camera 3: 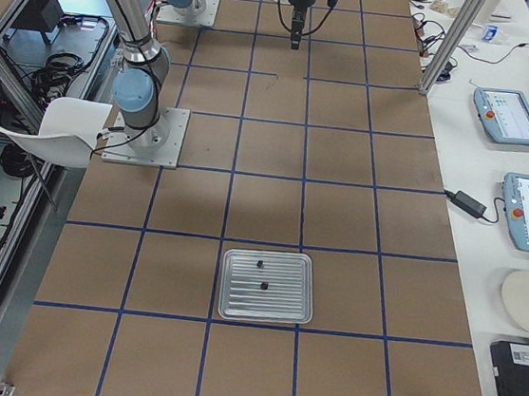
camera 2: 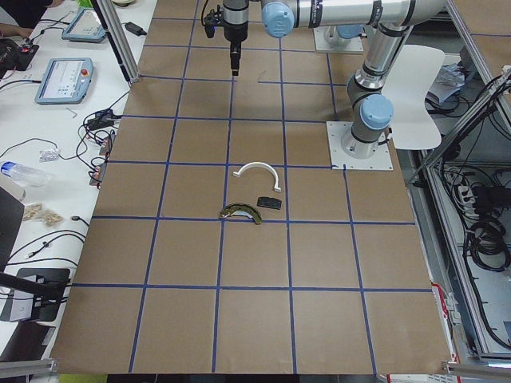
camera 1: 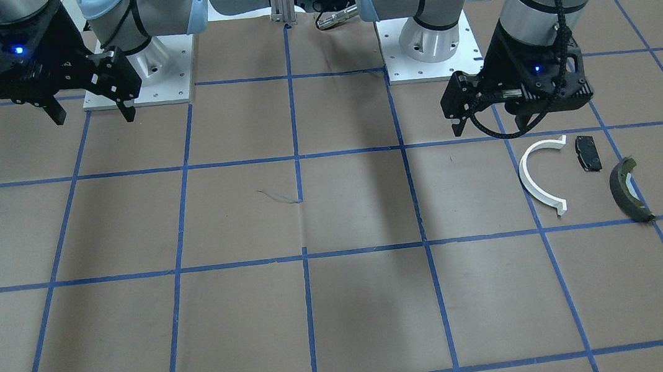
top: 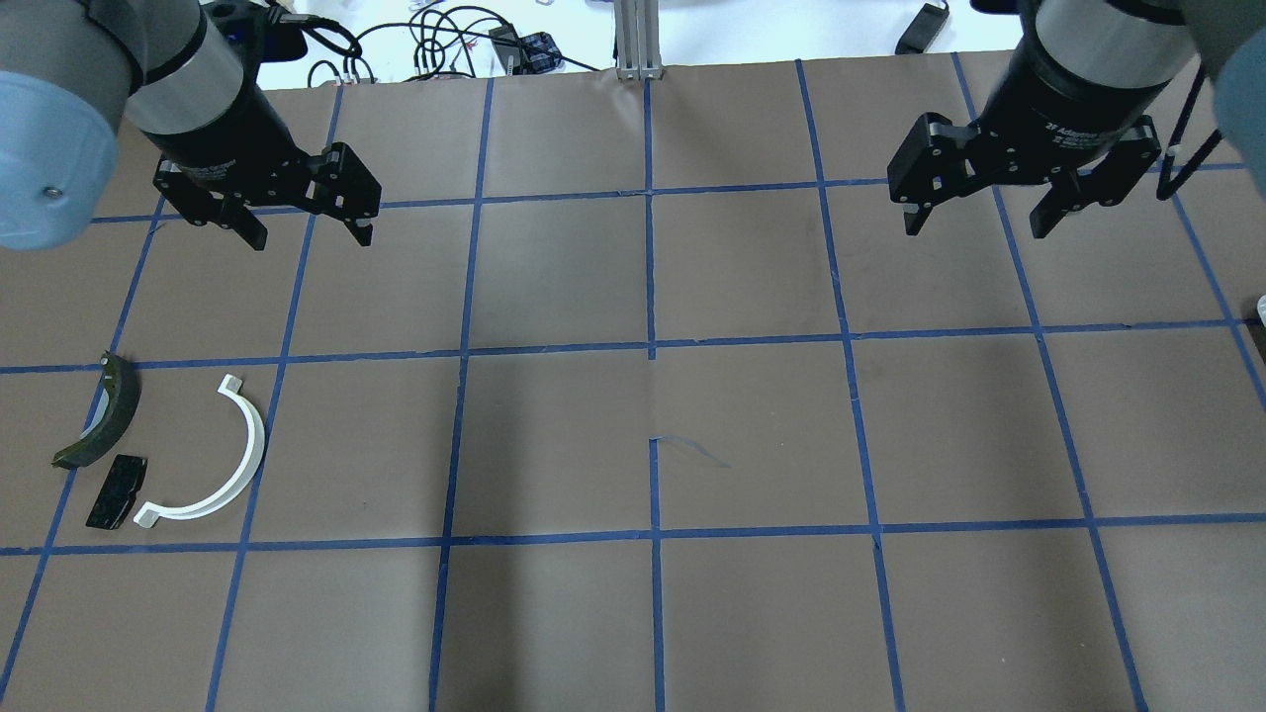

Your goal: Place bearing gear from tray to pile

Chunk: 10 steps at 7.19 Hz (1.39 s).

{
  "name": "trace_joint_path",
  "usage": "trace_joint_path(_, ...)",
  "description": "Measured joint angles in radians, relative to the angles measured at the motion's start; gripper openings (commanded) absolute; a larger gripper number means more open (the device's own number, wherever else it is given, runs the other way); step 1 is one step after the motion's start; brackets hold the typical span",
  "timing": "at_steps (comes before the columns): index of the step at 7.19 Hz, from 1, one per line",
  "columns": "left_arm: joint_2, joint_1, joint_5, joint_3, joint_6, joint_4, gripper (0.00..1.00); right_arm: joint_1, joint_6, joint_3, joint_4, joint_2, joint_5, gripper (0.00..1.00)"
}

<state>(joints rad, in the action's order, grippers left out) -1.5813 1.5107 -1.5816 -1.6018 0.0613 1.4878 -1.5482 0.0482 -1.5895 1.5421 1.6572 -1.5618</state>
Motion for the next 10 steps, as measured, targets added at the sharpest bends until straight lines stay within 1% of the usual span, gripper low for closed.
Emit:
trace_joint_path(3,0.032,0.008,0.0,-0.002,0.0,0.051,1.0,-0.004,-0.007,-0.001,0.003,-0.003,-0.003,1.0)
trace_joint_path(6,0.036,0.0,-0.001,-0.01,0.0,0.058,1.0,0.002,-0.05,0.008,-0.006,-0.003,-0.013,1.0)
trace_joint_path(7,0.036,-0.002,-0.002,-0.01,0.0,0.058,1.0,0.012,-0.061,0.013,-0.007,-0.001,-0.039,1.0)
trace_joint_path(9,0.036,-0.003,-0.003,-0.01,0.0,0.057,1.0,0.023,-0.068,0.038,-0.02,0.012,-0.199,1.0)
trace_joint_path(10,0.035,-0.003,-0.003,-0.01,0.0,0.055,1.0,0.031,-0.073,0.048,-0.026,0.013,-0.237,0.96)
